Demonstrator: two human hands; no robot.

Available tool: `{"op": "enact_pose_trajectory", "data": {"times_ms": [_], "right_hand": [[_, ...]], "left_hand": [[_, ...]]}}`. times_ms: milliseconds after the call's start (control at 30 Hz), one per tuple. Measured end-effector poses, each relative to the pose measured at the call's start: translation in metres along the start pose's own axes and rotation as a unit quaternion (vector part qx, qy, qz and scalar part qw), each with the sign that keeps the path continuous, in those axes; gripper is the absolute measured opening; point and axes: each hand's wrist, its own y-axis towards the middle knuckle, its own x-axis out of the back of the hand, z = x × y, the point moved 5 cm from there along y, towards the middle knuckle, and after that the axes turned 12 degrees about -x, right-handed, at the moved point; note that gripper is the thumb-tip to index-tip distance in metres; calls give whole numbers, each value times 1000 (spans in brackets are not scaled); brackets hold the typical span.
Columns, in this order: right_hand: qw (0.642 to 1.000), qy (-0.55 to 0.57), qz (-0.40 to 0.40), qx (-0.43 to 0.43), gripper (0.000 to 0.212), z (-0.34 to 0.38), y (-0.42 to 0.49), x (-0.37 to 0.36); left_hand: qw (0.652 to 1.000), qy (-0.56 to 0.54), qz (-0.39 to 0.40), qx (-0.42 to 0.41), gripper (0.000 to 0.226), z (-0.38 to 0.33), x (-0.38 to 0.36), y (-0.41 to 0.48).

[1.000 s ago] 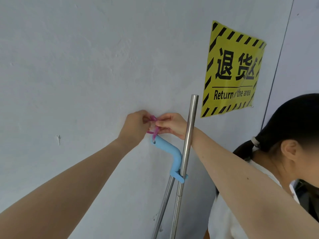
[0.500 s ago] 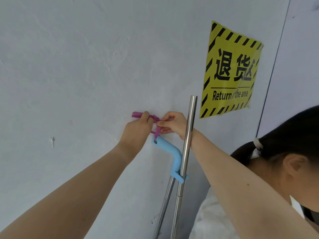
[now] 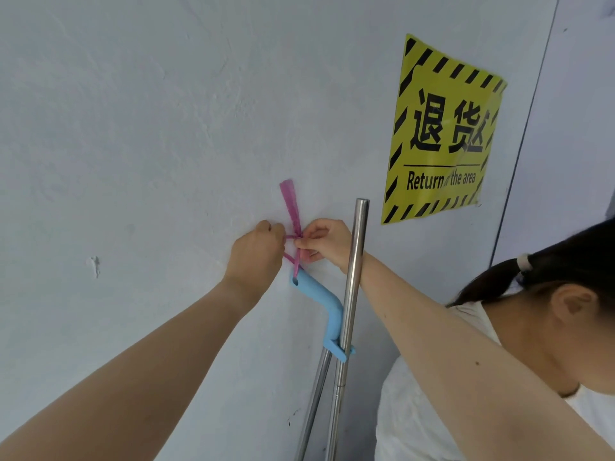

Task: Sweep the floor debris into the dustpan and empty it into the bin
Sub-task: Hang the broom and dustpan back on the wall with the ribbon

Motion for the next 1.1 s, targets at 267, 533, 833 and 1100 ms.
{"op": "enact_pose_trajectory", "data": {"times_ms": [267,533,833,1100], "right_hand": [[999,-36,-6,35,18,28,9,5],[996,-62,65,-12,19,23,12,6],[998,-47,37,11,13,8,7,0],[993,-116,-2,26,2,22,6,10]], "left_hand": [[1000,-12,15,19,12,0,1,-1],[999,-5,28,46,10,1,-1,5],[997,10,30,65,4,0,-9,3],[997,2,20,72,12,-3,-8,5]]}}
